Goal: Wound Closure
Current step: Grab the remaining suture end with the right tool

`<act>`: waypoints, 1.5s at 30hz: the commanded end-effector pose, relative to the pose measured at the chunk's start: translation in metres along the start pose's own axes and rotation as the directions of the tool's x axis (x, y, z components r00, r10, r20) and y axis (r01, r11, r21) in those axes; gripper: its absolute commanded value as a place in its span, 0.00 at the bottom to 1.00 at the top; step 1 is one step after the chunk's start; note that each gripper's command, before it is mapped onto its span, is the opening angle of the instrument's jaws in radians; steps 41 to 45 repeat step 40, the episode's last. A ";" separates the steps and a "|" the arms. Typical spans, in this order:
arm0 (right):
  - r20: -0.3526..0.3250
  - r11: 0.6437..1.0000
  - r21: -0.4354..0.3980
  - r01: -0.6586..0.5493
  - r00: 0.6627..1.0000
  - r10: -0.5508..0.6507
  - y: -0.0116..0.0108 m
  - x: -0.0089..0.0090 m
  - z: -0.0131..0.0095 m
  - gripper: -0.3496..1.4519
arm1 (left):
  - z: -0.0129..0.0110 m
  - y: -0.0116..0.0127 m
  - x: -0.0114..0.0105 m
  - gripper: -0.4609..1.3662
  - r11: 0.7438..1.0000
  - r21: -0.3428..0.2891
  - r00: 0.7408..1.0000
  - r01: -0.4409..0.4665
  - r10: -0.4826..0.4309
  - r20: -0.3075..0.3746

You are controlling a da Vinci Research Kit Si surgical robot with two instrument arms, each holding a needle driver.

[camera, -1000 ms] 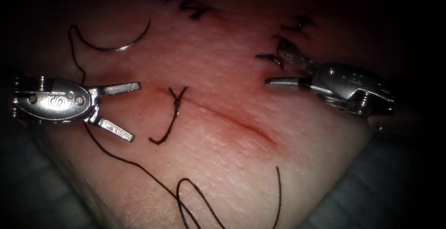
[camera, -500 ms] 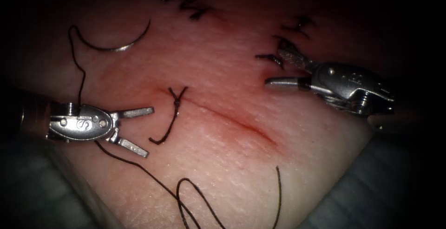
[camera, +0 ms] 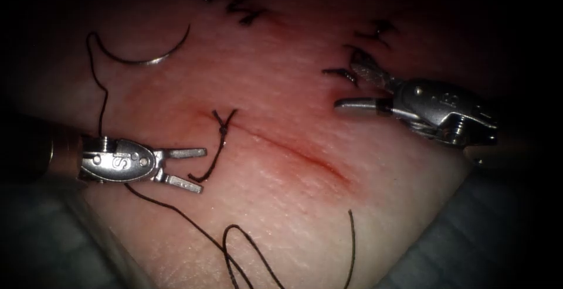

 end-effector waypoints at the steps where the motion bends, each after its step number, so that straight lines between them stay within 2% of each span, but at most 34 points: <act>1: -0.001 1.000 0.006 0.001 1.000 -0.001 0.0000 0.0000 0.0000 0.94 | -0.0001 0.0000 0.0000 0.22 1.000 -0.015 1.000 0.002 -0.002 -0.014; 2: -0.001 1.000 0.006 0.001 1.000 -0.001 0.0000 -0.0001 0.0000 0.94 | -0.0002 0.0000 0.0002 0.06 0.999 -0.039 0.999 0.003 -0.004 -0.035; 10: 0.000 1.000 0.007 0.003 1.000 -0.003 0.0000 -0.0004 0.0000 0.93 | -0.0004 0.0000 0.0017 0.06 0.997 -0.073 0.993 0.009 -0.018 -0.118; 11: 0.003 1.000 0.008 0.004 1.000 -0.004 0.0000 -0.0005 0.0001 0.93 | -0.0005 0.0000 0.0019 0.18 0.997 -0.074 0.992 0.010 -0.020 -0.125; 12: 0.002 1.000 0.008 0.005 1.000 -0.005 0.0001 -0.0006 0.0001 0.93 | -0.0005 0.0000 0.0020 0.07 0.997 -0.075 0.991 0.011 -0.021 -0.131; 13: 0.002 1.000 0.008 0.005 1.000 -0.005 0.0001 -0.0006 0.0001 0.92 | -0.0005 0.0000 0.0020 0.06 0.997 -0.076 0.991 0.005 -0.015 -0.134; 27: 0.000 1.000 0.011 0.007 1.000 -0.007 0.0001 -0.0009 0.0000 0.91 | -0.0004 -0.0013 0.0016 0.06 0.996 -0.094 0.990 0.003 -0.016 -0.142; 45: 0.000 1.000 0.011 0.007 1.000 -0.007 0.0000 -0.0009 0.0000 0.90 | -0.0005 -0.0010 0.0018 0.06 0.995 -0.098 0.990 0.003 -0.017 -0.143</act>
